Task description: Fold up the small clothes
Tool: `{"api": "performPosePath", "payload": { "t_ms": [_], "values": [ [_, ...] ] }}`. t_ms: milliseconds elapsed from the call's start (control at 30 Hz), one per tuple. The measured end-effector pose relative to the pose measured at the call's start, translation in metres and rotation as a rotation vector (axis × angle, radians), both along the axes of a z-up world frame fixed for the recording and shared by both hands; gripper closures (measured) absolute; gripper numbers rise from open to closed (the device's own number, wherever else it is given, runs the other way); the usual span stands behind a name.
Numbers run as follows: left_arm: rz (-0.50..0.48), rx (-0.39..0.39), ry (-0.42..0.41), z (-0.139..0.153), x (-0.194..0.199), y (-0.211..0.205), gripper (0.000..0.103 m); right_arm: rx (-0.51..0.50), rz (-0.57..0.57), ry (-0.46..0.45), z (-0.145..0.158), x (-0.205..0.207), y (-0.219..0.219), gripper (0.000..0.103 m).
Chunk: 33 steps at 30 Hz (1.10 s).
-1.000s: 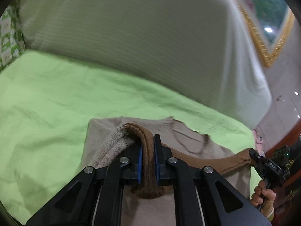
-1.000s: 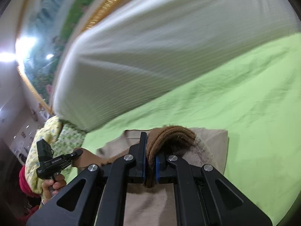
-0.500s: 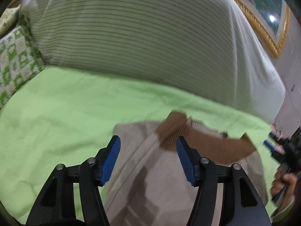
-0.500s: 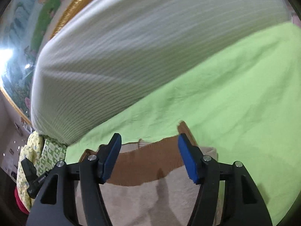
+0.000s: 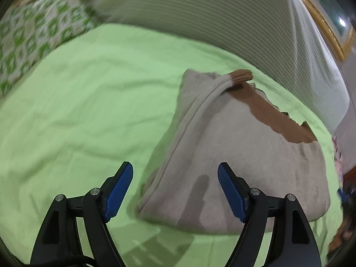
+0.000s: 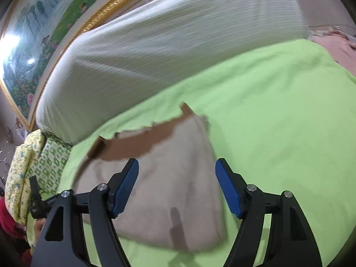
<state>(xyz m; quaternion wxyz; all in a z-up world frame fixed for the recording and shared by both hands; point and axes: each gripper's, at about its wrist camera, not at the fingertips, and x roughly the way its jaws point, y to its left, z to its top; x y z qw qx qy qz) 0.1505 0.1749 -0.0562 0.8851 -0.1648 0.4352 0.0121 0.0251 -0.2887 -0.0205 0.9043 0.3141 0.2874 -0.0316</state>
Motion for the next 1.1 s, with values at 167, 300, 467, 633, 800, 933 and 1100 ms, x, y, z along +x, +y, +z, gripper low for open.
{"api": "performPosePath", "payload": {
  "t_ms": [167, 300, 467, 633, 800, 933, 1100],
  "values": [
    [-0.004, -0.053, 0.015, -0.013, -0.009, 0.005, 0.024, 0.035, 0.002, 0.055, -0.026, -0.015, 0.002, 0.031],
    [-0.044, -0.055, -0.01, -0.012, -0.006, 0.0, 0.025, 0.005, 0.059, 0.064, -0.033, -0.006, 0.01, 0.031],
    [-0.118, 0.006, 0.017, -0.015, 0.011, -0.011, 0.048, -0.127, 0.143, 0.091, -0.03, 0.013, 0.03, 0.031],
    [-0.157, 0.013, 0.039, -0.022, 0.01, -0.009, 0.091, -0.15, 0.274, 0.115, -0.037, 0.024, 0.042, 0.091],
    [-0.191, -0.084, 0.018, -0.004, -0.004, -0.002, 0.099, -0.099, 0.264, 0.112, -0.031, 0.016, 0.016, 0.097],
    [-0.225, -0.06, -0.005, 0.014, -0.02, -0.003, 0.099, -0.031, 0.236, 0.079, -0.008, 0.004, -0.027, 0.098],
    [-0.159, -0.021, 0.102, -0.026, -0.006, 0.013, 0.093, -0.072, 0.302, 0.189, -0.019, 0.023, -0.01, 0.098]
  ]
}}
